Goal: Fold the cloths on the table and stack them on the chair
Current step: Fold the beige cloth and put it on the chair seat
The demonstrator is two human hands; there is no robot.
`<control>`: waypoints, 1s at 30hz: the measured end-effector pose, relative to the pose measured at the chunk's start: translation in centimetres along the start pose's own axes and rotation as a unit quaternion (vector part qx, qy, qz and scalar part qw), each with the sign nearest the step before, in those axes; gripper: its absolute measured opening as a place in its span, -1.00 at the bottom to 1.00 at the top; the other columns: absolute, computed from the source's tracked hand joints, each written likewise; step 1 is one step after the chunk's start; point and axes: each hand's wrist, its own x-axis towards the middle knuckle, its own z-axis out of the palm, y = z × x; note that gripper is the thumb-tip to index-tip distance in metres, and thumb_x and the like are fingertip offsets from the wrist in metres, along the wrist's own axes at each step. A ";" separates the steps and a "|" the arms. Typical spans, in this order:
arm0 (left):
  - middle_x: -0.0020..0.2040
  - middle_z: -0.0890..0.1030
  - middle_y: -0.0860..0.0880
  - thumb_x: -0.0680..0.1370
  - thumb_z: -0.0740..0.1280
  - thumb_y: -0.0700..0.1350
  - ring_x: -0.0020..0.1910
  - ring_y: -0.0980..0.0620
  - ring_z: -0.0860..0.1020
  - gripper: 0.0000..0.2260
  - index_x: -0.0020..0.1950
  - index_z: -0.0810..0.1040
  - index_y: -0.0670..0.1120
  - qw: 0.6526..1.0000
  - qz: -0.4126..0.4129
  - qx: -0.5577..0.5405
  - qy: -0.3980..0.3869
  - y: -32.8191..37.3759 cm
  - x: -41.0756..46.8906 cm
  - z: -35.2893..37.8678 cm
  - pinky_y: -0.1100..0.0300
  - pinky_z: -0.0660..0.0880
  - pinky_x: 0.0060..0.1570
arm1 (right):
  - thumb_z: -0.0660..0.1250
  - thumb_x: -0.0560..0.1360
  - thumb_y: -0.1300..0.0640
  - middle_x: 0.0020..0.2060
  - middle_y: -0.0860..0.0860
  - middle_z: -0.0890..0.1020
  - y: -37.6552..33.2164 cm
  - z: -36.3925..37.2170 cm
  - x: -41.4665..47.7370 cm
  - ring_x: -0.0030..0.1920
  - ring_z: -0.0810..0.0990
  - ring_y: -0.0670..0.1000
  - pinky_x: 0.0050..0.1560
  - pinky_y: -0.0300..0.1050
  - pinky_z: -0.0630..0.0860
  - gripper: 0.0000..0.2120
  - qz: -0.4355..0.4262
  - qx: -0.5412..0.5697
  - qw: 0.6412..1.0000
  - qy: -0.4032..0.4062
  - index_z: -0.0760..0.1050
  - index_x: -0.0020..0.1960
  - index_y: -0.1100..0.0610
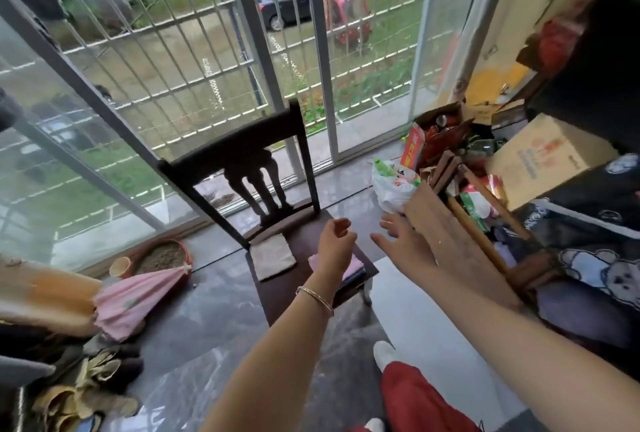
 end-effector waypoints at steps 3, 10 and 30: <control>0.26 0.51 -0.17 0.51 0.24 -0.35 0.27 -0.07 0.47 -0.67 0.27 0.43 -0.25 0.999 0.015 0.012 -0.050 -0.6 -2.2 1.5 0.33 0.40 0.01 | 0.32 0.51 -0.01 0.31 -0.02 0.49 1.4 -1.2 -3.4 0.29 0.48 0.04 0.29 -0.01 0.41 -0.54 0.012 0.016 0.999 0.040 0.36 0.36 0.07; -0.03 0.64 0.03 0.48 0.24 -0.43 -0.01 0.06 0.50 -0.77 0.08 0.53 -0.24 0.981 0.039 0.040 -0.186 -1.6 -7.3 6.5 0.38 0.42 -0.14 | 0.33 0.51 0.01 0.23 -0.01 0.53 4.8 -4.5 -10.4 0.24 0.50 0.00 0.17 -0.14 0.43 -0.60 0.068 0.068 0.983 0.154 0.41 0.27 0.16; 0.23 0.52 -0.31 0.46 0.34 -0.32 0.26 -0.31 0.47 -0.64 0.25 0.46 -0.19 0.853 0.053 0.227 -0.466 -6.6 -22.9 20.6 -0.23 0.41 0.21 | 0.39 0.46 0.12 0.24 0.08 0.55 17.8 -10.4 -29.1 0.24 0.52 0.08 0.27 0.08 0.43 -0.54 0.240 0.221 0.859 0.394 0.37 0.31 0.16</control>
